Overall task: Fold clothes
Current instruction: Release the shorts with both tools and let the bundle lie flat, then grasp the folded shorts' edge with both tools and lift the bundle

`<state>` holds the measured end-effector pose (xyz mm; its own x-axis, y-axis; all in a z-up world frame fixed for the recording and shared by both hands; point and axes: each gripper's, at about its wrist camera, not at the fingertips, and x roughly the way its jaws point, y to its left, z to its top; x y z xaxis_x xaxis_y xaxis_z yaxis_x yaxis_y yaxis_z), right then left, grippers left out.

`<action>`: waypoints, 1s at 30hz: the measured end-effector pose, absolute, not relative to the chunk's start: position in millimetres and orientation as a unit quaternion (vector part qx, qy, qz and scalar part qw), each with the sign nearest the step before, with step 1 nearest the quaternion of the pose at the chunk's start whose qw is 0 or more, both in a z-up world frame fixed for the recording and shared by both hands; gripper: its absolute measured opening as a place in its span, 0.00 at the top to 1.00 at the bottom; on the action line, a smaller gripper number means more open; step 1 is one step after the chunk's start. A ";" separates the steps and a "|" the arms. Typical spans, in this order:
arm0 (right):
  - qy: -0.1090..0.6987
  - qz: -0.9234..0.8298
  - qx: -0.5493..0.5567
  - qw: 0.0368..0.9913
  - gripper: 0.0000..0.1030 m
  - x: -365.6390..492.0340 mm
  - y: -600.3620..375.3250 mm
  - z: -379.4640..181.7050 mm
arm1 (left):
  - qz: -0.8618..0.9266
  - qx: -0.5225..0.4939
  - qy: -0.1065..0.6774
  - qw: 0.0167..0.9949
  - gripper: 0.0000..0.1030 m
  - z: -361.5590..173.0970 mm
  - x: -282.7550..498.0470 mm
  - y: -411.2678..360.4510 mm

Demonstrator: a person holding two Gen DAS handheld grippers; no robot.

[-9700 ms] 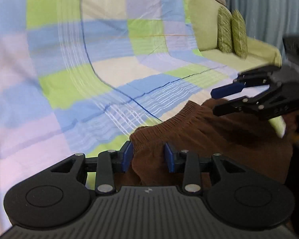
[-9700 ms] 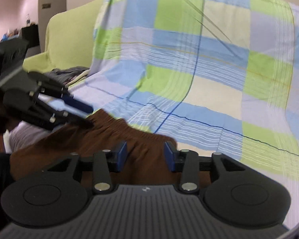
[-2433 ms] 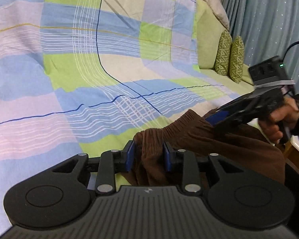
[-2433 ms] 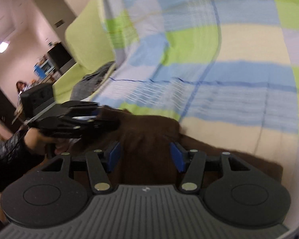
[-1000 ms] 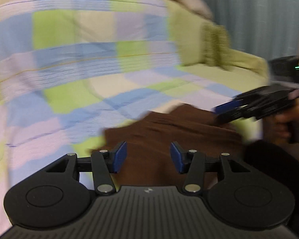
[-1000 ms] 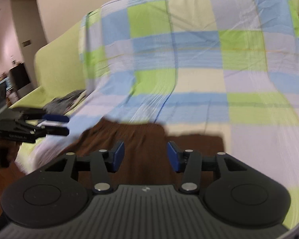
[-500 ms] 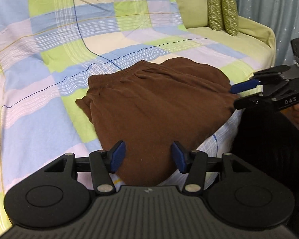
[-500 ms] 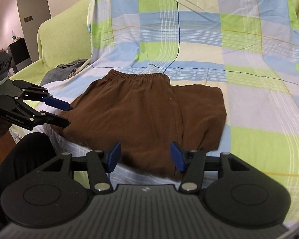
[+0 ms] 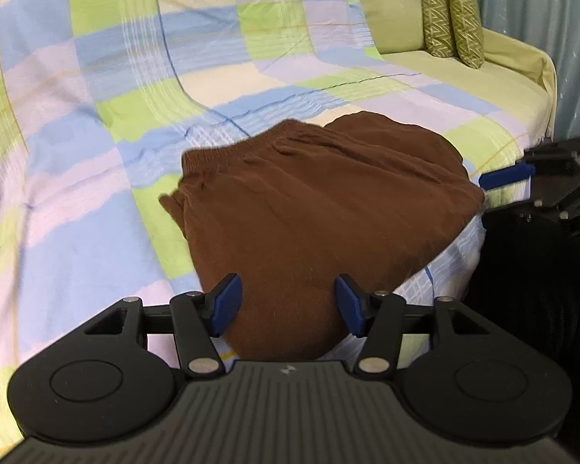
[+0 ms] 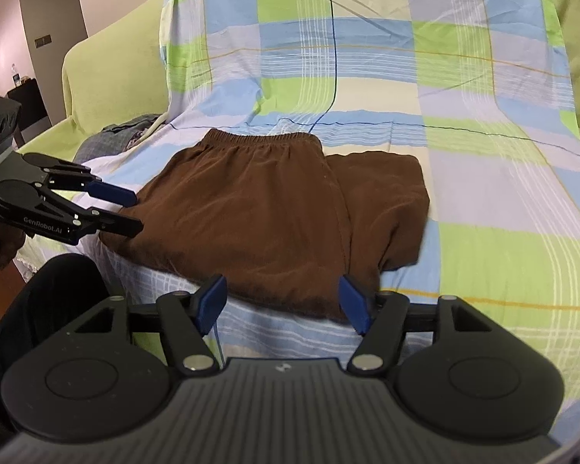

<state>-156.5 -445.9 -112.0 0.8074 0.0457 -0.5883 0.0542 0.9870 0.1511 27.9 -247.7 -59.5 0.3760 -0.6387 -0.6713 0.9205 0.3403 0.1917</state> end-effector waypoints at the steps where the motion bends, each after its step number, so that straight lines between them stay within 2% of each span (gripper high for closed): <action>1: 0.309 -0.004 0.060 0.949 0.41 -158.2 -441.9 -109.6 | -0.519 0.315 0.211 0.766 0.44 -57.6 13.3 -243.5; 4: 0.317 -0.002 -0.064 0.946 0.41 -159.1 -420.5 -104.7 | -0.561 0.390 0.132 0.718 0.43 -63.4 -18.7 -234.3; 7: 0.331 0.018 -0.147 0.932 0.41 -151.8 -403.4 -110.5 | -0.540 0.436 0.101 0.713 0.43 -79.7 -29.7 -243.1; 15: 0.338 0.041 -0.271 0.900 0.41 -123.6 -364.0 -130.9 | -0.461 0.565 0.043 0.683 0.43 -124.6 -27.5 -272.7; 18: 0.321 0.062 -0.329 0.886 0.42 -118.3 -348.7 -137.5 | -0.471 0.561 0.048 0.679 0.50 -122.1 -20.6 -274.3; 24: 0.280 0.053 -0.417 0.863 0.48 -107.2 -348.2 -148.5 | -0.496 0.468 0.132 0.720 0.52 -102.1 11.2 -274.9; 28: 0.295 0.026 -0.426 0.855 0.49 -109.1 -372.2 -151.7 | -0.476 0.540 0.072 0.691 0.50 -120.4 -2.9 -281.0; 30: 0.298 0.025 -0.433 0.851 0.52 -111.9 -380.4 -154.0 | -0.466 0.567 0.051 0.677 0.50 -127.0 -8.1 -284.9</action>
